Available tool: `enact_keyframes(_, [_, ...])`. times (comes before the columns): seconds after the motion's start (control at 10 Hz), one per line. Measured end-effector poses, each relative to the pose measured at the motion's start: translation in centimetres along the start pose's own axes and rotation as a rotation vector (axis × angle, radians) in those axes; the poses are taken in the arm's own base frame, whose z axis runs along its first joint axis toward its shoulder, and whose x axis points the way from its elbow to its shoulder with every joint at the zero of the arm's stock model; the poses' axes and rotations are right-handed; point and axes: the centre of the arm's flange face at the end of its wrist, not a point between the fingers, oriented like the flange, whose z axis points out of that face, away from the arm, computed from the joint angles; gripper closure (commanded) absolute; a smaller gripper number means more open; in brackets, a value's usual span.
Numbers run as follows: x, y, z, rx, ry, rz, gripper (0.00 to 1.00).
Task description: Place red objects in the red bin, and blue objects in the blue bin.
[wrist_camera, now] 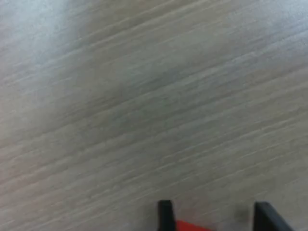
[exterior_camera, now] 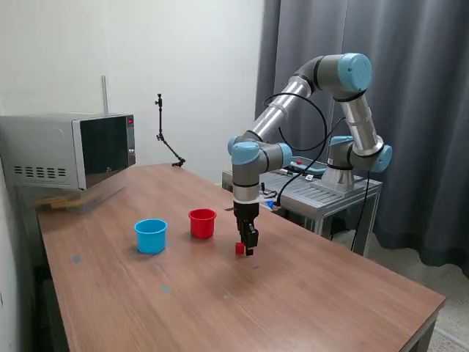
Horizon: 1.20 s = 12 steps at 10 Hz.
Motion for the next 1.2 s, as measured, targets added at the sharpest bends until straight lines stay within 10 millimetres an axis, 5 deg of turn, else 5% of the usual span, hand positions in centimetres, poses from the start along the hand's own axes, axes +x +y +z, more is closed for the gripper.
enact_keyframes(0.5, [0.06,0.01,-0.04,-0.004,0.001,-0.001,1.00])
enact_keyframes(0.6, [0.06,0.01,-0.04,-0.004,0.002,-0.001,0.00])
enact_keyframes(1.2, [-0.15,0.18,-0.09,-0.003,0.001,0.003,0.00])
